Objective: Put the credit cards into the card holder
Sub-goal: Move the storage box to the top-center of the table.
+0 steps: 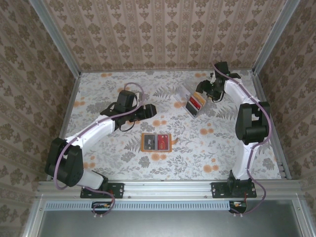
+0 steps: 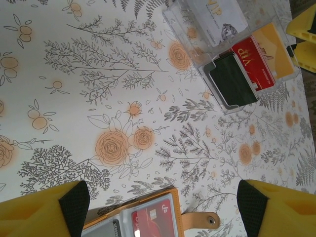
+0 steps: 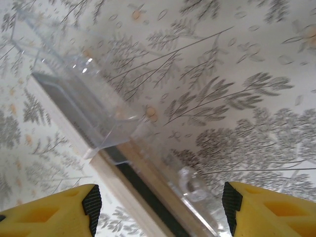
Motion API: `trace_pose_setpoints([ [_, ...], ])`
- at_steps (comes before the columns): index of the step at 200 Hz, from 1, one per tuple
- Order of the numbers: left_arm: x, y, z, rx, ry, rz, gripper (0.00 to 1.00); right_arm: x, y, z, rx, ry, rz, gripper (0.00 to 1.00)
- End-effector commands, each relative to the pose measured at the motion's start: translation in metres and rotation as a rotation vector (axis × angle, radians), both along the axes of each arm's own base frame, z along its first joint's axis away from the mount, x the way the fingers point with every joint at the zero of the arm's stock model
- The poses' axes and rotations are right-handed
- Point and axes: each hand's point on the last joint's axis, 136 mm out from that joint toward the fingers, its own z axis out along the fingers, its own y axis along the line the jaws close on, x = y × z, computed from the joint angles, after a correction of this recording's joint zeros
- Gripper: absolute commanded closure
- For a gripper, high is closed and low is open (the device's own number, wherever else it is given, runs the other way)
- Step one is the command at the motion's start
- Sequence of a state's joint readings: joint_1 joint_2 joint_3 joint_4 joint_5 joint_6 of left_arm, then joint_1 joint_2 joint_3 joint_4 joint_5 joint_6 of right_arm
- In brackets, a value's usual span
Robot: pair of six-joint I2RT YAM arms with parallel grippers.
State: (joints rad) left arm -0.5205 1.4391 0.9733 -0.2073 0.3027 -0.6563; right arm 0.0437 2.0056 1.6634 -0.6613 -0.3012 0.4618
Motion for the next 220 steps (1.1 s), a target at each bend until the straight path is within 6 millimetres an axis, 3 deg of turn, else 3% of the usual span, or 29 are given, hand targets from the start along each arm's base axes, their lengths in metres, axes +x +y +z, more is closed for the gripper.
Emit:
trace_pose_setpoints([
  [1, 0.007, -0.002, 0.005, 0.003, -0.011, -0.017, 0.18, -0.003, 0.028, 0.010, 0.144, -0.019, 0.105, 0.32],
  [48, 0.008, -0.004, 0.002, 0.000, 0.004, -0.023, 0.18, -0.019, 0.062, 0.017, 0.233, -0.037, 0.212, 0.32],
  [113, 0.008, -0.003, -0.002, 0.002, 0.014, -0.026, 0.18, -0.030, 0.099, 0.006, 0.209, -0.014, 0.314, 0.36],
  [157, 0.008, 0.000, -0.005, 0.003, 0.021, -0.025, 0.18, -0.035, 0.111, -0.001, 0.192, -0.003, 0.339, 0.43],
  [220, 0.007, 0.001, -0.006, 0.000, 0.026, -0.022, 0.18, -0.035, 0.095, 0.001, 0.119, -0.025, 0.268, 0.61],
])
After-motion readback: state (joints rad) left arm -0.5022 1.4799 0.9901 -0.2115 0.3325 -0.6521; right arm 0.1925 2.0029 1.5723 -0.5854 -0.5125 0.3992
